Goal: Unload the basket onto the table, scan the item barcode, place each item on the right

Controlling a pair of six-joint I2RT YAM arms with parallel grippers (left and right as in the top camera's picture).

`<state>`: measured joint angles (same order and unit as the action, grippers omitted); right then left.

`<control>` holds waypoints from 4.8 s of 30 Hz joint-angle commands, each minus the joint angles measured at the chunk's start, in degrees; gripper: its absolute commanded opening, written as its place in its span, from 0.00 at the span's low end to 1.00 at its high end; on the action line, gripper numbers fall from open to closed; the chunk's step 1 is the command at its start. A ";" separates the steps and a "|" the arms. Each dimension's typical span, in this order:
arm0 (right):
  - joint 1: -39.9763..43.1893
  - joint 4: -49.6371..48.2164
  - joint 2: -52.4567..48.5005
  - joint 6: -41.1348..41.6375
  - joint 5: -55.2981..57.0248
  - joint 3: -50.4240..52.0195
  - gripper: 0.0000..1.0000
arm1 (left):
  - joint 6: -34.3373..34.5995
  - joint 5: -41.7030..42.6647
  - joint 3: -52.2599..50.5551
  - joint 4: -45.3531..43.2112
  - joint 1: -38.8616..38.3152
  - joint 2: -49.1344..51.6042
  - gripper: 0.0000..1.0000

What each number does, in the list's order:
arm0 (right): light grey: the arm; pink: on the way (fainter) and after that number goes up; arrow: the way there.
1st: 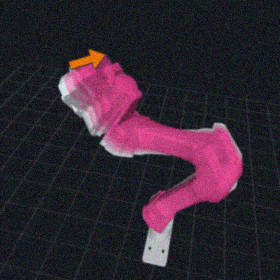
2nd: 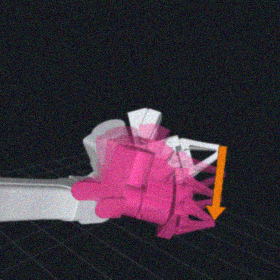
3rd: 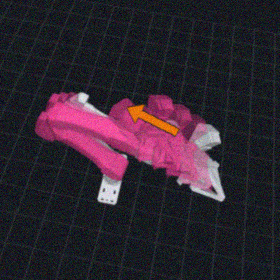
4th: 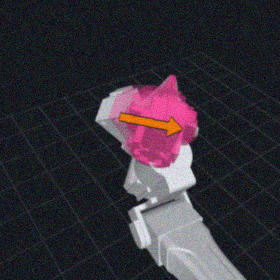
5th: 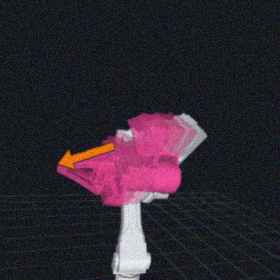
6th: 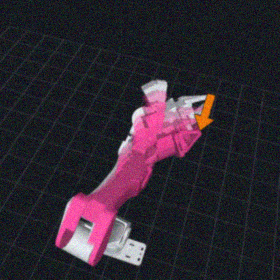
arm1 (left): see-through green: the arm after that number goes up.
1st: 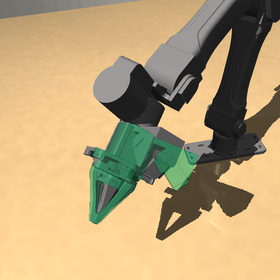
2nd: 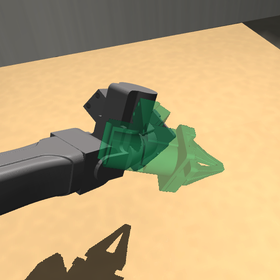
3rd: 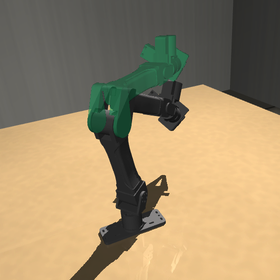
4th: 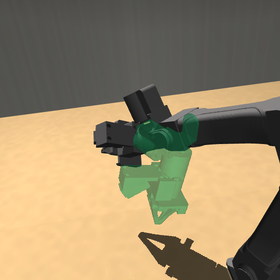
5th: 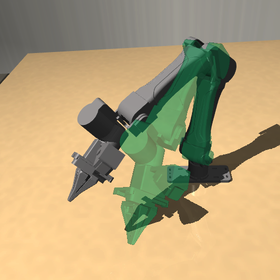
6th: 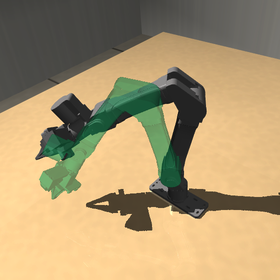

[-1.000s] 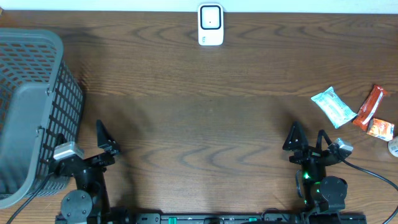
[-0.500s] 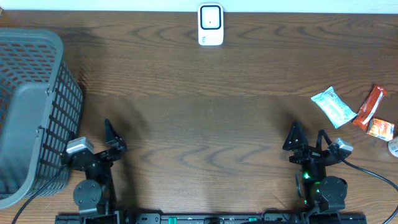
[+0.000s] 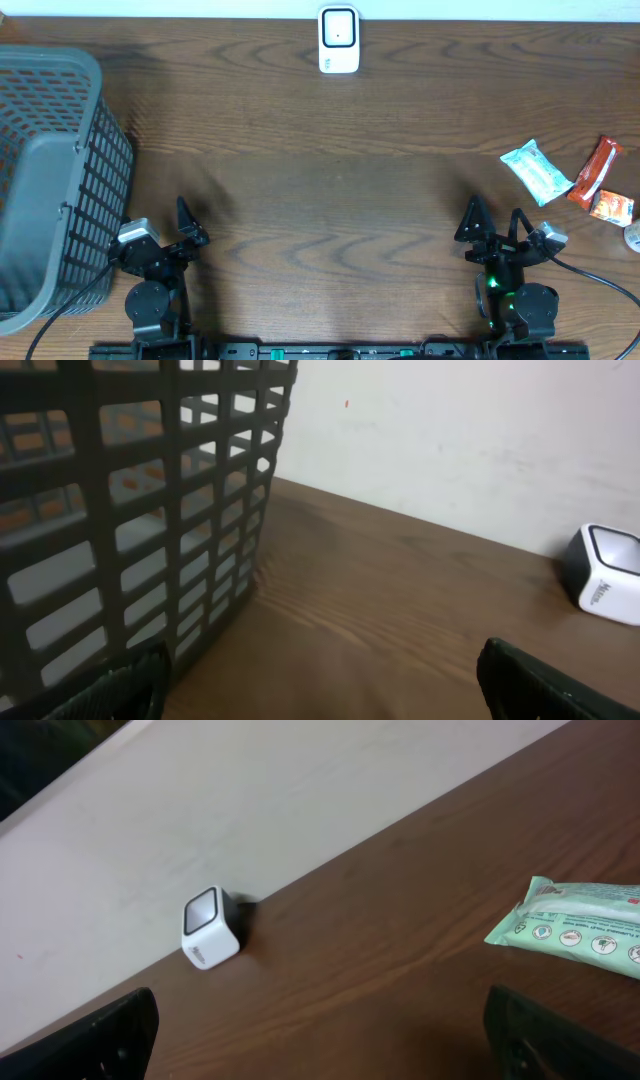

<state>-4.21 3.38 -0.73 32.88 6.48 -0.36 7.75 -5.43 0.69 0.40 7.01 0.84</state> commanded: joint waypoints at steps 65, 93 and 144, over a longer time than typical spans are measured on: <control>-0.37 -0.07 0.39 -14.58 3.10 0.04 0.99 | 0.50 -0.09 -0.46 3.26 -1.31 -0.22 0.98; -0.37 0.28 -0.66 -31.69 -0.37 0.04 0.99 | 0.50 -0.09 -0.46 3.26 -1.31 -0.22 0.98; -0.37 0.28 -0.66 -31.69 -0.37 0.04 0.99 | 0.50 -0.09 -0.46 3.26 -1.31 -0.22 0.98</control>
<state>-4.21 3.38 -1.13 2.09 6.81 -0.36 7.75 -4.78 0.99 1.06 5.89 0.86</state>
